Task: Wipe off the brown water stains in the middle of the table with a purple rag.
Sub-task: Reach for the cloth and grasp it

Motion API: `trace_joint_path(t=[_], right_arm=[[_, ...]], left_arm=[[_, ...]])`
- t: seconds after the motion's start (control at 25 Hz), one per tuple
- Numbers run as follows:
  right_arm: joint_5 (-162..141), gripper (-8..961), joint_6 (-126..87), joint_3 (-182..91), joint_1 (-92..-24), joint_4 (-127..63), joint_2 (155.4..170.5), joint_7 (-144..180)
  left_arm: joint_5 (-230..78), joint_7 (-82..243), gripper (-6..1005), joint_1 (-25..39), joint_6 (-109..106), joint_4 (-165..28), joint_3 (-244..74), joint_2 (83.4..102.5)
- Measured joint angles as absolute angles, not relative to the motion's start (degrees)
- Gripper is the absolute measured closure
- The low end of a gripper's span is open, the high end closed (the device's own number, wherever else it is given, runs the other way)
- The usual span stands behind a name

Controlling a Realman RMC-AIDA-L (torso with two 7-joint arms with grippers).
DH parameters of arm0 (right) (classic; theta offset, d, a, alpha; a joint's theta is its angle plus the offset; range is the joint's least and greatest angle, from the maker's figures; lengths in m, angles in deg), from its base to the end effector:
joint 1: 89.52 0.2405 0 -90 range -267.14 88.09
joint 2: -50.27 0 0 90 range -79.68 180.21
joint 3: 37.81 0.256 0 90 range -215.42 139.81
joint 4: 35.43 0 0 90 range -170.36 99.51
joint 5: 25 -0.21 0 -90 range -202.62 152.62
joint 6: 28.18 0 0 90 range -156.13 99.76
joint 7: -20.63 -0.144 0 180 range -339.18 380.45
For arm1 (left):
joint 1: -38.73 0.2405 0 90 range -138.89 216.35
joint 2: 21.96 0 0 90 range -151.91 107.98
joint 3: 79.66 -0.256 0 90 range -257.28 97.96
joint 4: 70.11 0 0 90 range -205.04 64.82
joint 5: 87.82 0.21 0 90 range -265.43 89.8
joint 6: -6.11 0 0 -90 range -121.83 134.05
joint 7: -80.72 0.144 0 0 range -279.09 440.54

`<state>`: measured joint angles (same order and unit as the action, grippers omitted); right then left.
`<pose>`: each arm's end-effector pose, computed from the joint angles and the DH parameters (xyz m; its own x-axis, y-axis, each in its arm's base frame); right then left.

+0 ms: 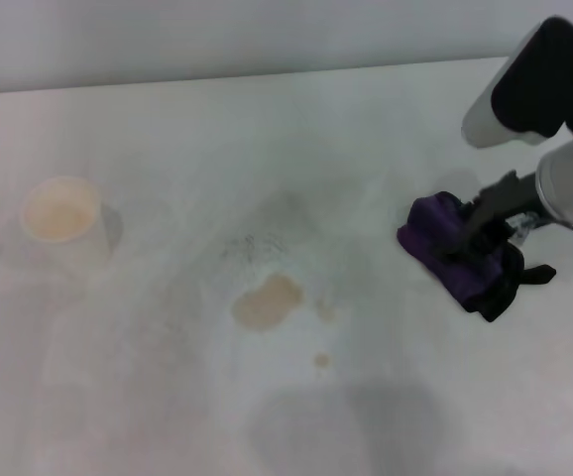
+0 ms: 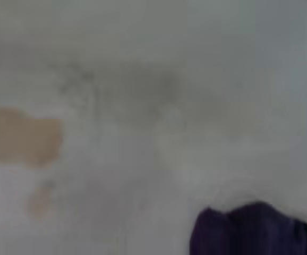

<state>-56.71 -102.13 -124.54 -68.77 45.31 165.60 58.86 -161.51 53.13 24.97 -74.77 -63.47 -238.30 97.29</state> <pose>0.2427 0.3394 0.0102 0.7695 -0.6167 0.1660 -0.4421 -0.7020 -0.5584 -0.3672 0.2457 -0.0061 0.4436 -0.0435 0.8952 0.8911 -0.0846 -0.4458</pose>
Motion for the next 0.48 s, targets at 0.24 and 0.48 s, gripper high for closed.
trace_joint_path(t=[0.24,0.48], right_arm=[[-53.9,218,-98.0,-124.6,-66.5,38.3,165.68,58.8],[-53.5,296,-96.1,-124.8,-64.4,34.2,165.63,59.2]], left_arm=[[-161.5,53.1,118,25.4,-74.7,-63.3,-238.4,97.29],[-161.3,53.1,118,25.0,-74.6,-63.2,-238.6,97.39]])
